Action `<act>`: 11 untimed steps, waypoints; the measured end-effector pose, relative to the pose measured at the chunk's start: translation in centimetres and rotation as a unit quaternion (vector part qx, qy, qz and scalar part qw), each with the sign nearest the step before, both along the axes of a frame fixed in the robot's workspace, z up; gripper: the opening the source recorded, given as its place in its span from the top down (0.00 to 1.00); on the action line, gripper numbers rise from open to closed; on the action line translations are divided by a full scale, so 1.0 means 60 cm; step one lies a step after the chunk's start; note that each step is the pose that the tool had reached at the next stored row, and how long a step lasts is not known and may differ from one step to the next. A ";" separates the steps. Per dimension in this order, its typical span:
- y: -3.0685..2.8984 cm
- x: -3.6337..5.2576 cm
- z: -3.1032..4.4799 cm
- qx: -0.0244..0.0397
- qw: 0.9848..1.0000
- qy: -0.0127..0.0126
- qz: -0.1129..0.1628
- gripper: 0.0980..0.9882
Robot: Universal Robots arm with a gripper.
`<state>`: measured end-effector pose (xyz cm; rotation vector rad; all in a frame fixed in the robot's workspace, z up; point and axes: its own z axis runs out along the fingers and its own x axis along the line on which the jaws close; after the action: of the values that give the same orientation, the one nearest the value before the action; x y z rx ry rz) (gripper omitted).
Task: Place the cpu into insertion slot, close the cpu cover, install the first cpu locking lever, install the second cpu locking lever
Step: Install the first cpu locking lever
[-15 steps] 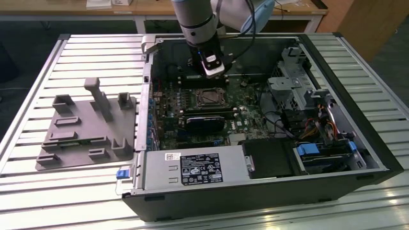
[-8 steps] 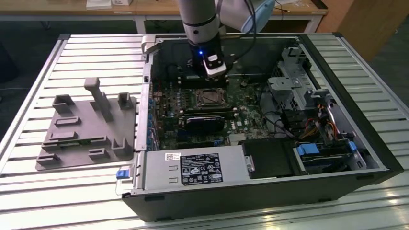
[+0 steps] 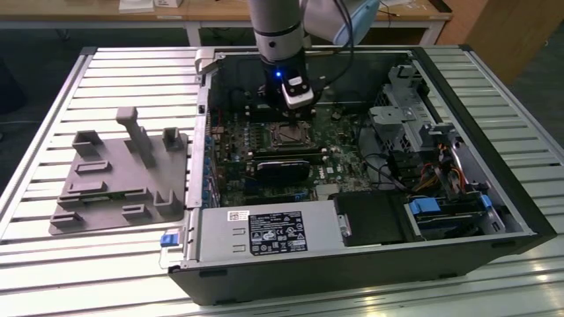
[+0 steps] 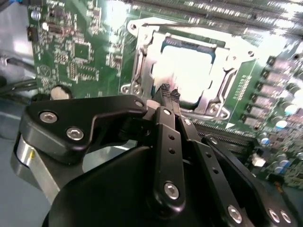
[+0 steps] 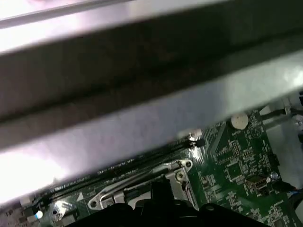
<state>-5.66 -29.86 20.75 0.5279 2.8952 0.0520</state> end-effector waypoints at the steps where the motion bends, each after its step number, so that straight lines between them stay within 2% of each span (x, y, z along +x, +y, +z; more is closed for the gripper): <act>1: -0.0030 0.000 0.000 -0.001 1.000 0.002 0.000 0.99; 6: -0.0234 0.000 0.000 -0.002 1.000 0.011 0.000 0.99; 7: -0.0277 0.000 0.000 -0.002 1.000 0.014 0.000 0.99; 8: -0.0310 0.001 -0.001 -0.002 1.000 0.017 0.000 0.99; 9: -0.0339 0.001 -0.001 -0.003 1.000 0.021 0.000 0.99; 11: -0.0385 0.002 -0.001 -0.003 0.999 0.032 0.000 0.99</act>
<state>-5.54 -32.17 20.68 0.5381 2.9569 0.0275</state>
